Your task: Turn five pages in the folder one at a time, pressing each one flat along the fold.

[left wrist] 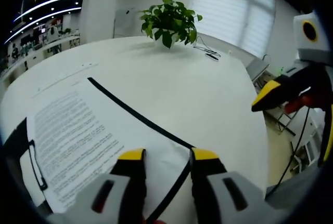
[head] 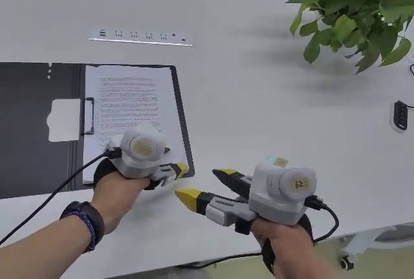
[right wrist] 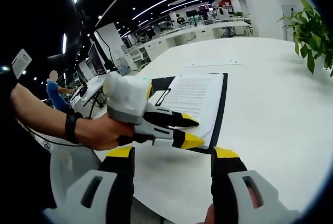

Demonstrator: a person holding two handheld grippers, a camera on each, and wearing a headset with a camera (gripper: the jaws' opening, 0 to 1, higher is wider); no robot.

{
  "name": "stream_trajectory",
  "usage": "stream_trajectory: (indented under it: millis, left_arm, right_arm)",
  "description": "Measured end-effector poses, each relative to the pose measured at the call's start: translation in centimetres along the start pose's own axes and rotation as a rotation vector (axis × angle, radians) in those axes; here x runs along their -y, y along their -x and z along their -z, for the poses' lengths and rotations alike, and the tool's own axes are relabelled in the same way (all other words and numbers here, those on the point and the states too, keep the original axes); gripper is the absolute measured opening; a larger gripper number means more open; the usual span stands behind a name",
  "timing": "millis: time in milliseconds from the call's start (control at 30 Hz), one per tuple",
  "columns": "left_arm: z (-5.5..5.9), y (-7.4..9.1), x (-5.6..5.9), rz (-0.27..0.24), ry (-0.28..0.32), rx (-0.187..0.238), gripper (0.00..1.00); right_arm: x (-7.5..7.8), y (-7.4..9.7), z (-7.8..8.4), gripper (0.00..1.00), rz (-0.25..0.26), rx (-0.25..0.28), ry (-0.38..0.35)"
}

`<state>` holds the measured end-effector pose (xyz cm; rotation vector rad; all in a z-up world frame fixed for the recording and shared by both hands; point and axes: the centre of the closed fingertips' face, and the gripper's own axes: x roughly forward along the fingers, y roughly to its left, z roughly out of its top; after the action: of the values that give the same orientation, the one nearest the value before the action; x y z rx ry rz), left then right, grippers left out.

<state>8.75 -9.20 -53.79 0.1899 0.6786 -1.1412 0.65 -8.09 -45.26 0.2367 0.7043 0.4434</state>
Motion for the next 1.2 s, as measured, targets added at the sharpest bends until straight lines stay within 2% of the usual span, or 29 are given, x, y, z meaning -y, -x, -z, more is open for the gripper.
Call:
stream_trajectory:
  millis: [267, 400, 467, 500, 600, 800, 900, 1033, 1200]
  left_arm:
    - [0.1, 0.0, 0.9, 0.019, -0.021, 0.004, 0.14]
    - [0.0, 0.0, 1.2, 0.023, -0.029, 0.008, 0.00]
    - [0.2, -0.1, 1.1, 0.023, -0.022, -0.001, 0.00]
    - [0.1, -0.1, 1.3, 0.036, -0.005, 0.003, 0.00]
    - [-0.3, 0.3, 1.1, 0.028, 0.006, 0.019, 0.00]
    - [-1.2, 1.2, 1.0, 0.017, 0.003, 0.047, 0.00]
    - [-1.3, 1.3, 1.0, 0.016, 0.008, 0.056, 0.00]
    - [-1.2, 1.6, 1.1, 0.016, 0.013, 0.060, 0.00]
    - [-1.2, 1.9, 1.1, 0.012, 0.013, 0.065, 0.00]
  right_arm:
    - [0.3, -0.4, -0.2, 0.58, -0.003, 0.001, 0.000]
    - [0.5, -0.7, -0.6, 0.57, -0.004, 0.008, -0.002]
    - [0.7, -0.9, -0.6, 0.57, -0.008, 0.011, -0.015]
    - [0.9, -1.0, -0.7, 0.56, -0.007, 0.014, -0.023]
    - [1.7, -1.6, -1.2, 0.53, -0.001, 0.042, -0.070]
    - [2.7, -3.0, -2.1, 0.48, -0.008, 0.061, -0.126]
    - [3.3, -4.6, -2.3, 0.45, -0.019, 0.068, -0.153]
    - [4.2, -6.4, -2.3, 0.41, -0.018, 0.051, -0.193]
    - [5.0, -7.8, -2.7, 0.35, -0.012, 0.047, -0.246]
